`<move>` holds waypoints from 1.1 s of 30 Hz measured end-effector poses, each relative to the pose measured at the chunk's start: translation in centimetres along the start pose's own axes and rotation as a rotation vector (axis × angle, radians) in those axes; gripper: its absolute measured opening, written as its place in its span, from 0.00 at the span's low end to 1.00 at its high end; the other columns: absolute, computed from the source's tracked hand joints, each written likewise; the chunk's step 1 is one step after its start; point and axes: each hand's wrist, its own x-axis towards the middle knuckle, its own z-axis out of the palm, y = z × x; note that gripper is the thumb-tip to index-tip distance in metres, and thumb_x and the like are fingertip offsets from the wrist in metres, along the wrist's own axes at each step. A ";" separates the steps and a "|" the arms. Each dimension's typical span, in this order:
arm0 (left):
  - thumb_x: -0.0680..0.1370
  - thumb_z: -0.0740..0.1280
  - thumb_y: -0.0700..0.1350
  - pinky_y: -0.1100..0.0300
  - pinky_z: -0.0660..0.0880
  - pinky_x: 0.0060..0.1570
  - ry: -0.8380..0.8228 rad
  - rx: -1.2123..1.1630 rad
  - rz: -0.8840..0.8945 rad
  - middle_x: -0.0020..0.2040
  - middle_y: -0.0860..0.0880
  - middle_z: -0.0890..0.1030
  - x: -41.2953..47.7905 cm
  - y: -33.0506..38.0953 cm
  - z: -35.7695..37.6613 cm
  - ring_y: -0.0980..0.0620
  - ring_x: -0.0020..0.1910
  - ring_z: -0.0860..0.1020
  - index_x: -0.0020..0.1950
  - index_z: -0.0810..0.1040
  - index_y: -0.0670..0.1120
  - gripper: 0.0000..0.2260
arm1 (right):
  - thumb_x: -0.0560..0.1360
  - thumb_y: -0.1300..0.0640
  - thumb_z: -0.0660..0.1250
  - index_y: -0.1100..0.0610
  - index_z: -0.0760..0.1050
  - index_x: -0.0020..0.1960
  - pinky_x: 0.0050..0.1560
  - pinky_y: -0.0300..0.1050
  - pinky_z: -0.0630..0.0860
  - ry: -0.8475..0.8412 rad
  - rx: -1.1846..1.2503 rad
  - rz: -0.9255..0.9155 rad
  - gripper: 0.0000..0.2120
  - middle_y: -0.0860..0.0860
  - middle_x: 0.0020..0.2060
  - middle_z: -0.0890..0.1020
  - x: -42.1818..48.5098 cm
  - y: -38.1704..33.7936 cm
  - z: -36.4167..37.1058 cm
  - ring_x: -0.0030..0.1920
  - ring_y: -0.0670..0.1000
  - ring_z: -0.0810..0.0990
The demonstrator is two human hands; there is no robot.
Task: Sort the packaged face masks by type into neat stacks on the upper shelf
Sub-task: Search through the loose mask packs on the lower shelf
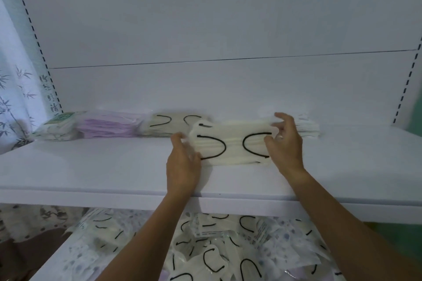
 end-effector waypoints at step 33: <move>0.75 0.65 0.45 0.50 0.70 0.56 -0.080 0.201 -0.110 0.59 0.42 0.75 0.9 0.7 0.7 0.41 0.57 0.74 0.66 0.64 0.43 0.22 | 0.71 0.65 0.69 0.50 0.54 0.76 0.55 0.37 0.67 -0.207 -0.029 0.227 0.39 0.57 0.67 0.71 0.2 0.5 -0.3 0.66 0.51 0.71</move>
